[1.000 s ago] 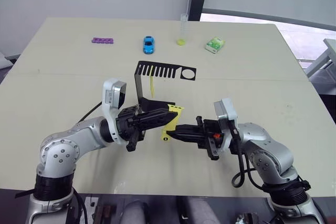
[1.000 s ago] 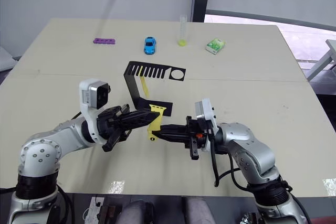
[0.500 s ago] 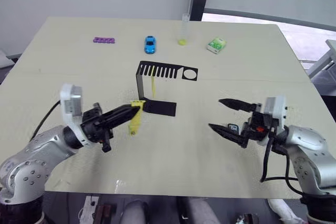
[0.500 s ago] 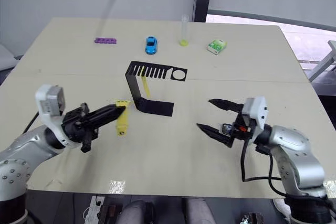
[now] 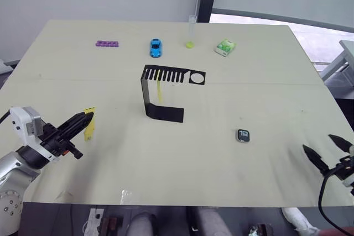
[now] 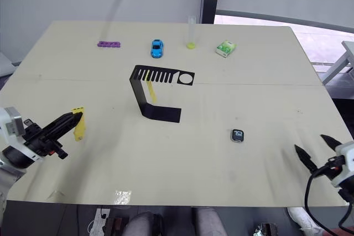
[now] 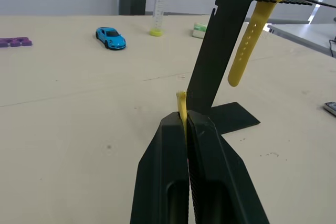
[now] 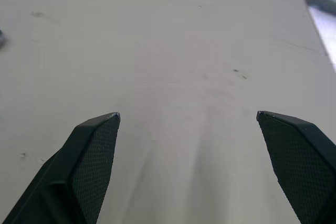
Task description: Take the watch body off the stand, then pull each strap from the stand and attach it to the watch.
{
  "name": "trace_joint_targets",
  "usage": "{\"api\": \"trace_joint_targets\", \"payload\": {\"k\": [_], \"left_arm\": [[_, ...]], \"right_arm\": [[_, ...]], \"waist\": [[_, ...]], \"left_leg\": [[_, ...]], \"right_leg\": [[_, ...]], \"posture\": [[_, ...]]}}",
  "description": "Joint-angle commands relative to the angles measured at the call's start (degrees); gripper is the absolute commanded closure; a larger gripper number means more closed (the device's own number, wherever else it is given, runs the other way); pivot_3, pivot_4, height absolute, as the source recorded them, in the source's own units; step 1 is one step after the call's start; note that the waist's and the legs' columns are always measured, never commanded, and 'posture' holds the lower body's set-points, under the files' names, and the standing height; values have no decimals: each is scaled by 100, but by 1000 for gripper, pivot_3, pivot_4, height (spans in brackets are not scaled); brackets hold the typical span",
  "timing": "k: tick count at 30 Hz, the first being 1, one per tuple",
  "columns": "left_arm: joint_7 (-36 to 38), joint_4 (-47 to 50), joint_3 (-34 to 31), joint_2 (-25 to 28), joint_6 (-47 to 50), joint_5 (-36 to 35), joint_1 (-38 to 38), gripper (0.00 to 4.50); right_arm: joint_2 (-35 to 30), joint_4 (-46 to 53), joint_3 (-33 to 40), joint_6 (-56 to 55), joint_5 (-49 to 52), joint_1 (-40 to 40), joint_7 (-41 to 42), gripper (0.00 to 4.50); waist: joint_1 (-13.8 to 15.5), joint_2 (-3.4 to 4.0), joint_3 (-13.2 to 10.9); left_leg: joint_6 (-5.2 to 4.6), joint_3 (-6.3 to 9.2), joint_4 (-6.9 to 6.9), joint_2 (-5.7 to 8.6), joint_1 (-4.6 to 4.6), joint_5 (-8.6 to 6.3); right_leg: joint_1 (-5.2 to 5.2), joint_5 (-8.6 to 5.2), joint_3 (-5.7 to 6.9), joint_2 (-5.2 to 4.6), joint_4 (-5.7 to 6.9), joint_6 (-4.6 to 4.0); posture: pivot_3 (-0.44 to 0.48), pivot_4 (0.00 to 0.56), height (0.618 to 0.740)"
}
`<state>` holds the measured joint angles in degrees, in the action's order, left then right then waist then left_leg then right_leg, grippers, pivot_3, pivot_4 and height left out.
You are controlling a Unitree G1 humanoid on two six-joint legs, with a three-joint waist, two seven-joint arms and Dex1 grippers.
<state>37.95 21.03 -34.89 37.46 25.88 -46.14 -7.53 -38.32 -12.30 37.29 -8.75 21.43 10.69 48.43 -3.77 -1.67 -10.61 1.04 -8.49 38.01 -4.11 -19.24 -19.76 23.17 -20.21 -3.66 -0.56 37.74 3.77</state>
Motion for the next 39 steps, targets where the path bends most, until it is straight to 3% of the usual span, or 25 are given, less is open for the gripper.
{"api": "trace_joint_targets", "payload": {"k": [1,7,11,14,19,27,39], "left_arm": [[-25,22,-109,-73,-247,143,-36,4500],[-102,201,109,-202,-272,142,94,4500],[-130,499,499,-163,-72,-23,381,4500],[-38,789,790,-111,86,-183,573,4500],[108,1298,1291,-12,219,-258,720,4500],[81,1809,1938,14,664,-723,954,4500],[105,1940,2308,72,827,-807,1072,4500]], "right_arm": [[32,170,185,-328,19,75,-217,77],[393,1058,-30,120,27,-1,-1061,77],[634,2631,-647,1482,109,177,-1717,77],[612,3835,-1037,2836,756,356,-1972,77],[887,4977,-1536,4285,1155,264,-2940,77],[1383,5507,-2531,5323,523,-48,-4193,77],[2144,5350,-2987,5742,-98,-356,-4873,77]], "waist": [[-12,0,0],[-30,0,0],[-45,1,0],[-36,2,1],[-36,0,2],[-53,0,2],[-95,-1,3]], "left_leg": [[1,2,-1,-1,7,0],[3,7,-7,-2,6,-3],[6,11,-7,-4,5,-2],[8,14,-9,-5,3,-2],[9,15,-10,-7,-1,-4],[10,14,-9,-3,-6,-3],[13,9,-8,-4,-31,1]], "right_leg": [[-9,0,2,1,0,0],[-14,0,5,-2,-7,0],[-14,1,8,-2,-2,2],[-13,1,10,-3,-1,2],[-12,1,11,-1,-6,2],[-2,0,9,0,-6,1],[28,0,6,4,-1,1]], "posture": [[0,150,740],[0,150,740],[0,150,740],[0,150,740],[0,150,740],[0,150,740],[0,150,740]]}}
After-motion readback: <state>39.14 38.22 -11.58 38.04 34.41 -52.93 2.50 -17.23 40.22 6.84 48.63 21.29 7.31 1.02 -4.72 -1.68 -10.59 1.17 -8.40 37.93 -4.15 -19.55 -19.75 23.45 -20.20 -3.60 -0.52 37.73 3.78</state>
